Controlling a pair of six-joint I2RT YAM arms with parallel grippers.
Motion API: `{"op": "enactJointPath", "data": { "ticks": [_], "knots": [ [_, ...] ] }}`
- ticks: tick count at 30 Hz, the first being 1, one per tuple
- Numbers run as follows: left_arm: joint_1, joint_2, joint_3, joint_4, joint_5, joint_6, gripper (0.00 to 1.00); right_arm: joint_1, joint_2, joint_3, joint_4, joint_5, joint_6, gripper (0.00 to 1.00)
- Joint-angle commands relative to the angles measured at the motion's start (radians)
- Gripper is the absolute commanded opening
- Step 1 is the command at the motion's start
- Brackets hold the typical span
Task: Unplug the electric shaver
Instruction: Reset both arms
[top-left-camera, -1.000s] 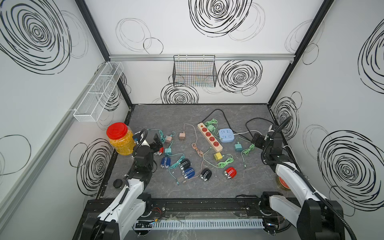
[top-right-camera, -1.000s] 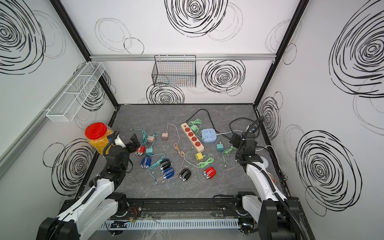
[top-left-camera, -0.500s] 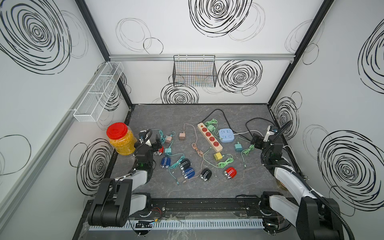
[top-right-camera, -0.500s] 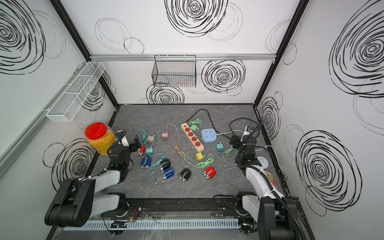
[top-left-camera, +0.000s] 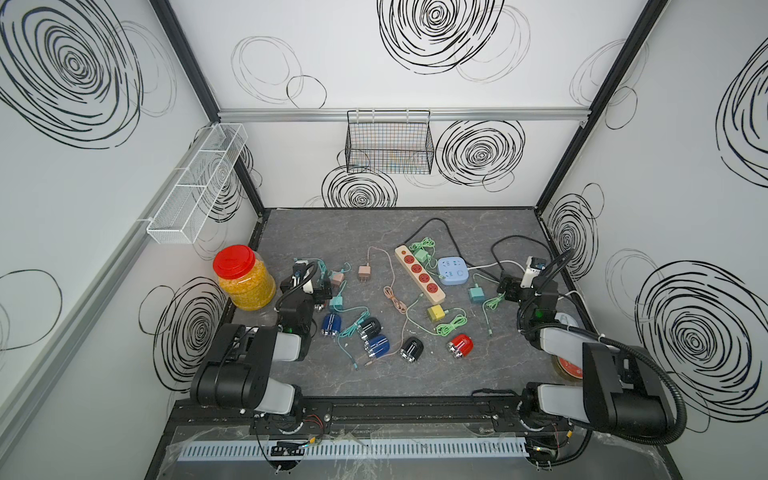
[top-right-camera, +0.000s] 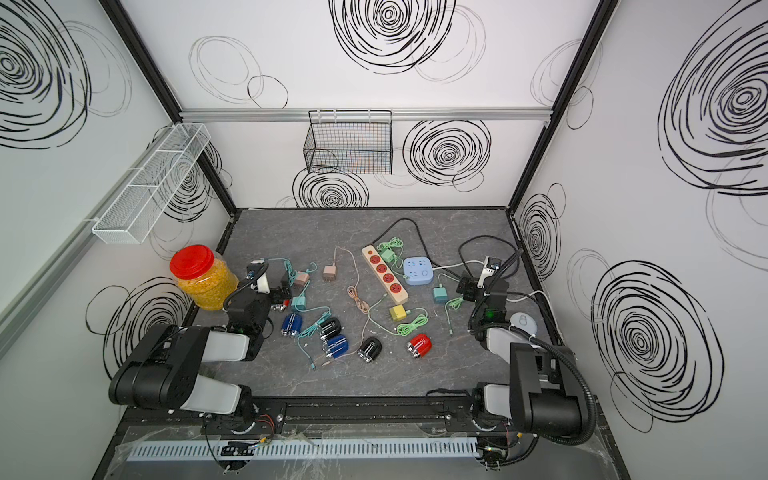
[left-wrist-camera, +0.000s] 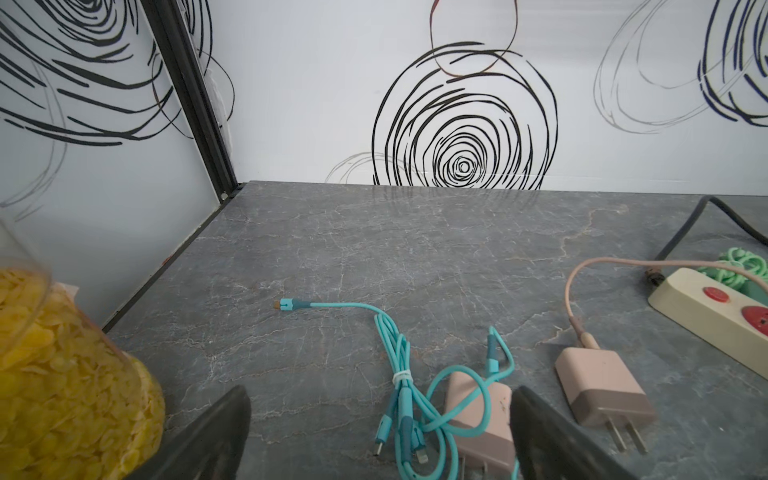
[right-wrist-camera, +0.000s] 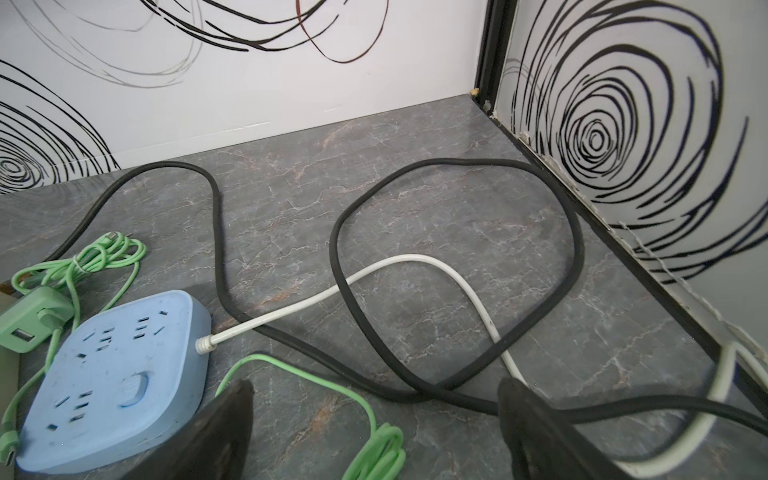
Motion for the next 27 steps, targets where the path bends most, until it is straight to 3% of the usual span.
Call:
{"op": "enactJointPath", "data": {
  "ticks": [1, 5, 6, 23, 27],
  "knots": [
    [0.007, 0.003, -0.008, 0.106, 0.064, 0.038, 0.99, -0.005, 0.052, -0.005, 0.137, -0.045, -0.036, 0.94],
    [0.009, 0.005, -0.007, 0.104, 0.065, 0.038, 0.99, 0.004, 0.136, -0.038, 0.271, -0.081, -0.071, 0.93],
    [0.007, 0.005, -0.007, 0.104, 0.063, 0.038, 0.99, 0.010, 0.147, -0.041, 0.283, -0.099, -0.100, 0.98],
    [-0.036, -0.003, -0.019, 0.118, -0.088, 0.038, 0.99, -0.006, 0.147, -0.005, 0.211, -0.113, -0.068, 1.00],
    [-0.025, -0.001, -0.015, 0.112, -0.066, 0.032, 0.99, -0.009, 0.147, -0.004, 0.209, -0.119, -0.066, 1.00]
  ]
}}
